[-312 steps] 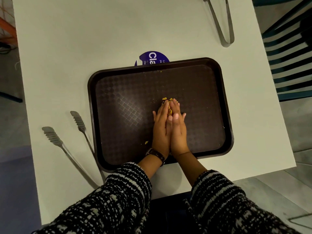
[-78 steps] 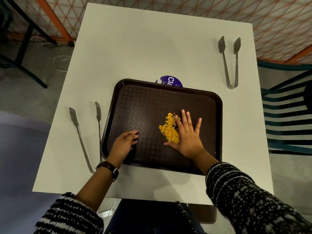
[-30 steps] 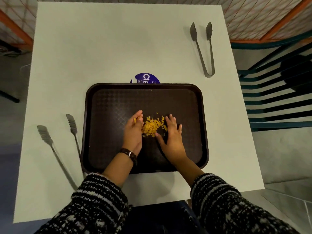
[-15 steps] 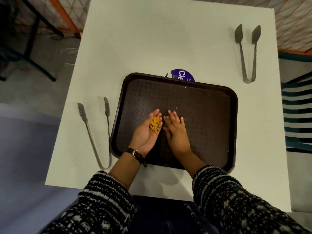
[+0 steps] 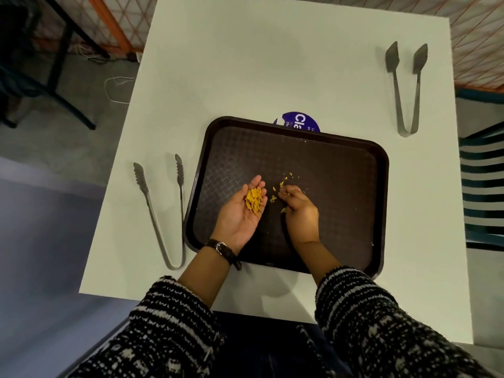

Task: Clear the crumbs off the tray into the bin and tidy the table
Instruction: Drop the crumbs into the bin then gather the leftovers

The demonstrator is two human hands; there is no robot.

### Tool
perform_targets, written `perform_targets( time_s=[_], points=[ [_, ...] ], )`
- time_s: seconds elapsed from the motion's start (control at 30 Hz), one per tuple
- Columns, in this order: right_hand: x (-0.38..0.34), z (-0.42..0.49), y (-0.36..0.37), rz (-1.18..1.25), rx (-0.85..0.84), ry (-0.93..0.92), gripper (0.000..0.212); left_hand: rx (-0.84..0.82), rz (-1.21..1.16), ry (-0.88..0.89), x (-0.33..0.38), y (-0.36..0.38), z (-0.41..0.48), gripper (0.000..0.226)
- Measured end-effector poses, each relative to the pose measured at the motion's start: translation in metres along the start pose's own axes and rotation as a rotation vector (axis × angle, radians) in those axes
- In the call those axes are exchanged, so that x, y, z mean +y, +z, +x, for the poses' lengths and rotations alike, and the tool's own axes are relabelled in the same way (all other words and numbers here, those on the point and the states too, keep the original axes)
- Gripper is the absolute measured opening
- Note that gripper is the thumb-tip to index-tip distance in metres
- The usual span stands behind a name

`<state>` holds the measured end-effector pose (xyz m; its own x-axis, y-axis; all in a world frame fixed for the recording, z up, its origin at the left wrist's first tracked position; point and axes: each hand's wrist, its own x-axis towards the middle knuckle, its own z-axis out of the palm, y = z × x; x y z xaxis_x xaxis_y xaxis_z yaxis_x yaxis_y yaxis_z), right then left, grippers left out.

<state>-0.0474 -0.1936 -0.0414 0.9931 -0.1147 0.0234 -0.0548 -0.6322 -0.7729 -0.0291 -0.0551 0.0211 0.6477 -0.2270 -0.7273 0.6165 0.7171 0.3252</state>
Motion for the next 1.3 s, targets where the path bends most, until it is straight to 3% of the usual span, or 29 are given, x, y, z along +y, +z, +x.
perform_targets(
  time_s=[0.1,0.17,0.23,0.3,0.37,0.5,0.9,1.3],
  points=[
    [-0.012,0.005,-0.01,0.117,0.004,0.179,0.033,-0.009,0.019,-0.002,0.0,0.006,-0.005,0.034],
    [-0.02,0.009,-0.015,0.308,0.12,0.394,0.027,-0.013,0.03,-0.004,-0.001,0.011,-0.007,0.034],
    [-0.026,0.013,-0.022,0.672,0.228,0.69,0.02,-0.029,0.032,-0.01,-0.002,0.016,-0.011,0.033],
    [-0.029,0.014,-0.032,1.13,0.205,0.918,0.016,-0.049,0.027,-0.015,-0.004,0.017,-0.015,0.032],
    [-0.034,0.009,-0.044,1.414,0.174,0.994,0.016,-0.072,0.019,-0.019,-0.007,0.019,-0.02,0.032],
    [-0.044,-0.013,-0.062,1.685,0.162,0.958,0.018,-0.095,0.009,-0.017,-0.017,0.023,-0.03,0.032],
    [-0.028,-0.085,-0.115,1.789,0.218,0.861,0.022,-0.171,0.101,-0.112,-0.087,0.036,-0.057,0.031],
    [0.057,-0.269,-0.224,1.695,0.228,0.792,0.025,-0.229,0.084,-0.273,-0.271,0.016,-0.136,0.039]
  ],
)
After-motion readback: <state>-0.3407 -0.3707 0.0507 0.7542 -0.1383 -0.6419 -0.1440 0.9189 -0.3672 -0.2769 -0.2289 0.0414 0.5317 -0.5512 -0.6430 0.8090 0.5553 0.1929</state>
